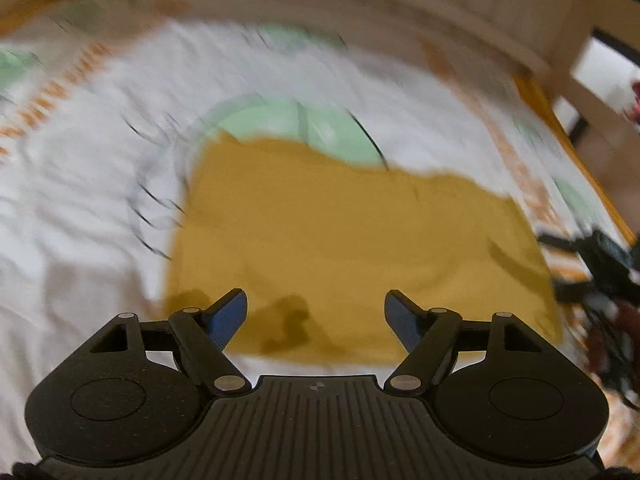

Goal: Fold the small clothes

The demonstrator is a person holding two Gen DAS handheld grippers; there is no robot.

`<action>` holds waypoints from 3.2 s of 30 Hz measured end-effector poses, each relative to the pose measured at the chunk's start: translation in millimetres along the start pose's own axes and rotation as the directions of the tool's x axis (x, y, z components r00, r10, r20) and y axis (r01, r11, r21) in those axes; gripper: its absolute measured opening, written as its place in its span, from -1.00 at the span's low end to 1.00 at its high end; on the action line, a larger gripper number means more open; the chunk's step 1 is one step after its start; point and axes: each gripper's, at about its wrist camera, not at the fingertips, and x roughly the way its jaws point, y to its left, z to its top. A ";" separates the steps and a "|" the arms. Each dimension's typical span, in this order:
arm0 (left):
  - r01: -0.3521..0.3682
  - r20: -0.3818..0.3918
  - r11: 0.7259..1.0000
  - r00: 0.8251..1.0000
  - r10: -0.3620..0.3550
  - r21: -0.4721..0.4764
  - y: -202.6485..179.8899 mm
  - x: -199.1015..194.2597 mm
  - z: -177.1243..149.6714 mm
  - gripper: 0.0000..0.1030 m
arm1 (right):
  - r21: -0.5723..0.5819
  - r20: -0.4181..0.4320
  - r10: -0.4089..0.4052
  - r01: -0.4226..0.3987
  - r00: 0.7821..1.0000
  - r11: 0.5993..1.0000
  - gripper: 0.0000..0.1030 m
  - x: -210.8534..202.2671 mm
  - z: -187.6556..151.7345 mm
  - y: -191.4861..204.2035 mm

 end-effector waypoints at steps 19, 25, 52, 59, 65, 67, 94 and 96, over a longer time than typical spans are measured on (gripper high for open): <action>0.022 -0.093 0.997 0.995 -0.029 -0.075 84.2 23.7 21.3 0.44 | -0.279 0.034 -0.292 0.289 0.956 0.916 -0.52 19.6 9.2 124.6; 0.029 -0.086 0.996 0.996 -0.037 -0.089 101.0 14.0 21.5 0.44 | -0.359 -0.016 -0.243 0.221 0.970 0.907 -0.53 72.2 -5.6 182.7; 0.138 -0.117 0.983 0.981 -0.152 -0.121 112.3 25.7 54.4 0.44 | -0.702 0.120 -0.286 0.285 0.951 0.652 0.94 80.5 -108.5 239.5; 0.182 -0.176 0.970 0.962 -0.210 -0.161 96.2 49.1 60.9 0.44 | -0.825 0.098 -0.273 0.231 0.957 0.515 0.84 88.1 -164.8 238.5; 0.187 -0.221 0.974 0.952 -0.212 -0.130 83.5 61.1 61.7 0.44 | -0.899 0.100 -0.280 0.207 0.955 0.387 0.29 97.5 -197.5 239.5; 0.189 -0.232 0.974 0.949 -0.215 -0.128 80.6 64.7 61.6 0.44 | -0.924 0.119 -0.302 0.217 0.946 0.316 0.25 104.5 -207.0 240.1; 0.283 -0.318 0.919 0.875 -0.365 -0.276 65.0 121.7 78.8 0.43 | -0.864 0.198 -0.224 0.278 0.954 0.419 -0.82 95.7 -182.6 240.2; 0.311 -0.311 0.902 0.862 -0.400 -0.298 62.9 126.1 81.5 0.43 | -0.861 0.192 -0.223 0.273 0.956 0.430 -0.82 93.5 -182.0 238.0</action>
